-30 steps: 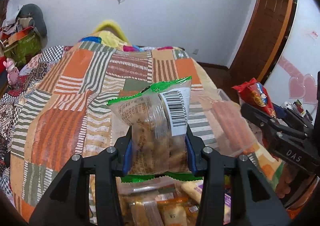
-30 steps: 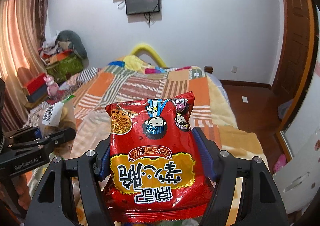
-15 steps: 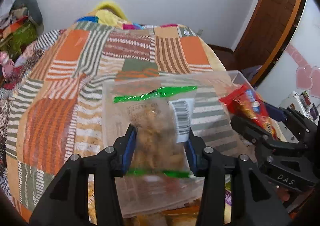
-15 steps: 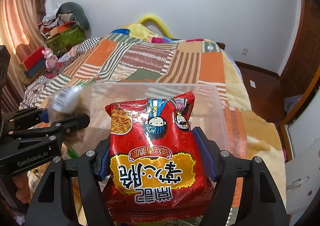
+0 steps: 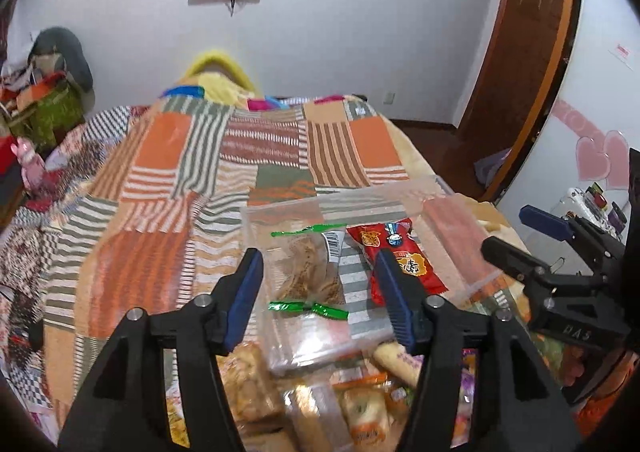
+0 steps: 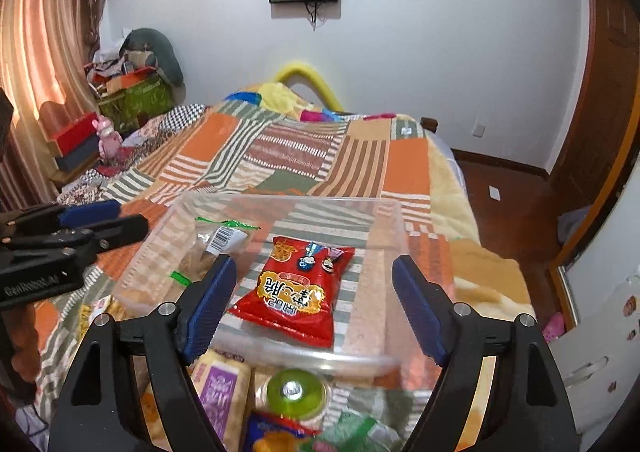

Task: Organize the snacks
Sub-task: 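Carry both bags over the clear box and release them inside, then grasp the bread loaf with the left tool while the right tool grasps the blue snack bag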

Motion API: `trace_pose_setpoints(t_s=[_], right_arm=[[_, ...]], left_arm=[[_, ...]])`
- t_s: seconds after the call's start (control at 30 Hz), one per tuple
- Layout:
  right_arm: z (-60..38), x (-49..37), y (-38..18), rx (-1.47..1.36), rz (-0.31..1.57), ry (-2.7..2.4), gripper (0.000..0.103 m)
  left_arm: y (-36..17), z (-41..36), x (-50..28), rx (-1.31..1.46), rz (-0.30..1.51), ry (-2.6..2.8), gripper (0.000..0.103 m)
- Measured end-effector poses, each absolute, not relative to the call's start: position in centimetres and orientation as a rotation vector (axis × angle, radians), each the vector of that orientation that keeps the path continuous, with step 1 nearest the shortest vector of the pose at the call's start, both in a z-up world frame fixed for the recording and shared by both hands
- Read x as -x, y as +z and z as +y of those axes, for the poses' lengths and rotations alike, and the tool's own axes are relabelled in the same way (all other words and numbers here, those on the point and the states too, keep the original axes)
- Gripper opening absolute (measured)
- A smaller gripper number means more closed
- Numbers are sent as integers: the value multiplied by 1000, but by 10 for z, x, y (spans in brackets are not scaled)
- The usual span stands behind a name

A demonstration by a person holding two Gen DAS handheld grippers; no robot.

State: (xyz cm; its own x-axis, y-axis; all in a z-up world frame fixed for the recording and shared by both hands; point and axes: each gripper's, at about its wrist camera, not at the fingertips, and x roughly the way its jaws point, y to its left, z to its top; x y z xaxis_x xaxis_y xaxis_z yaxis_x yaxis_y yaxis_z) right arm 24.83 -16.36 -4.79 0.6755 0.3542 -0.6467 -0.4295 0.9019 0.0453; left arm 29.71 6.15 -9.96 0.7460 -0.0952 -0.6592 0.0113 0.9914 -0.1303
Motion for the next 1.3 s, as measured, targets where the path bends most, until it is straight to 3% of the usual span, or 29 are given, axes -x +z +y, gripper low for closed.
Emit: trace_pose_setpoints(t_s=[0.37, 0.9, 1.23, 1.3], right_arm=[[-190, -202, -43, 112, 668, 441, 91], [-203, -173, -100, 117, 822, 422, 91], [-186, -169, -124, 128, 893, 465, 91], [-184, -169, -127, 130, 898, 468, 91]], left_arm=[[-108, 82, -226, 83, 769, -32, 66], [-201, 112, -182, 154, 993, -4, 67], [-212, 106, -194, 227, 994, -30, 68], [-212, 105, -195, 230, 990, -39, 73]])
